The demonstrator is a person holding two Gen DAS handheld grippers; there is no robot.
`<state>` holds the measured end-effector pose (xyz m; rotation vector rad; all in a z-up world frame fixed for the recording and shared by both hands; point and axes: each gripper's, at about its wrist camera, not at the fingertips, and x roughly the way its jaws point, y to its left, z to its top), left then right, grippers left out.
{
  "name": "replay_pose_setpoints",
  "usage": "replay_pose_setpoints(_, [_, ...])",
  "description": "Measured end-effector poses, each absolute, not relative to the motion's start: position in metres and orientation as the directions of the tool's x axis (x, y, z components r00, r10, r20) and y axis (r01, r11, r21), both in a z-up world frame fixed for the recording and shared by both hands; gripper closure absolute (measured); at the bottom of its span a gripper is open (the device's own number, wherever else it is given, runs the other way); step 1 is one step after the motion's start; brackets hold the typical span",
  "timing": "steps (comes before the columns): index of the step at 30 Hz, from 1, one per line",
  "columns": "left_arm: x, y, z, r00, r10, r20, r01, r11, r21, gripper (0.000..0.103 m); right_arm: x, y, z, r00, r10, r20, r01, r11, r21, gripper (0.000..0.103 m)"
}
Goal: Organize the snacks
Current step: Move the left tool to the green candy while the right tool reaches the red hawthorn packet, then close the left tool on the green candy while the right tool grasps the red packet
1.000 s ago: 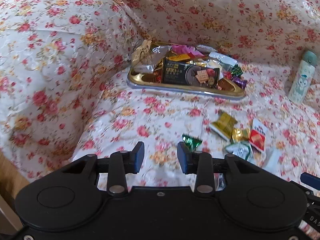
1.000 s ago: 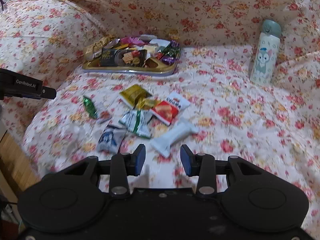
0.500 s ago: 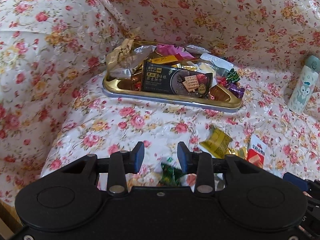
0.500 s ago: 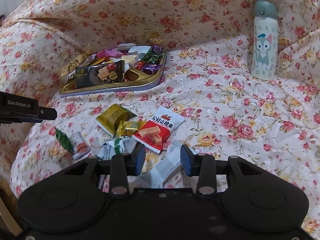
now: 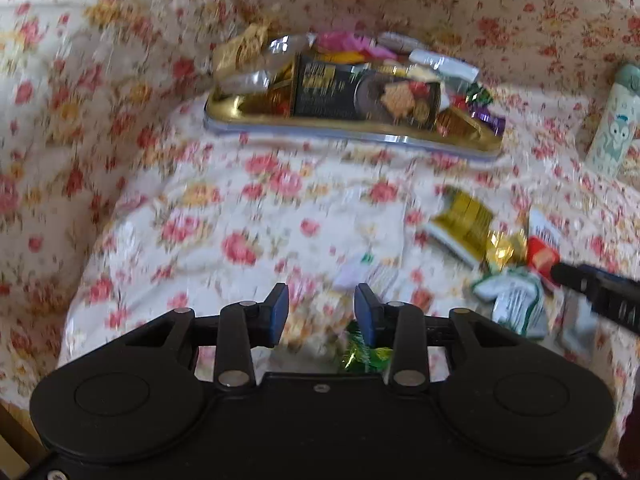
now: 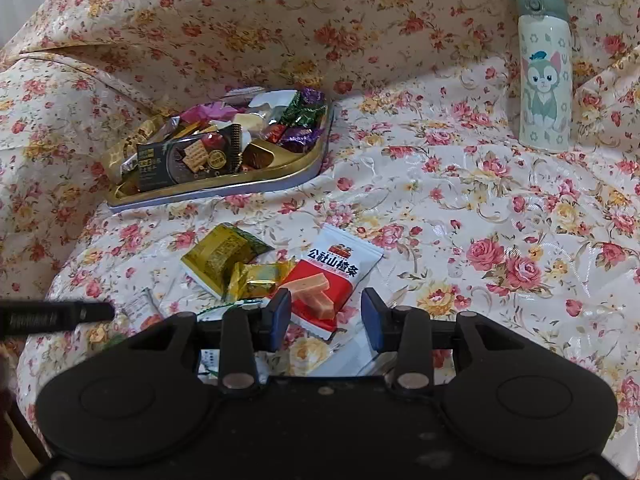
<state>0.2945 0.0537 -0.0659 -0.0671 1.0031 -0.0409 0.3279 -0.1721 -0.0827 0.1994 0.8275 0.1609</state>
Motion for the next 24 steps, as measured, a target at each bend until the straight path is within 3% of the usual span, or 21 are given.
replay_pose_setpoints(14, [0.262,0.057,-0.068,0.587,-0.112,-0.802,0.052,0.994,-0.100,0.058,0.348,-0.172,-0.096,0.652,0.250,-0.716,-0.039,0.954,0.297,0.060])
replay_pose_setpoints(24, [0.247,0.061,-0.066,0.601,-0.134,-0.788,0.052,0.990,-0.129,0.058,0.362,-0.164,-0.101,0.660,0.252,-0.708,-0.044,0.953,0.298,0.049])
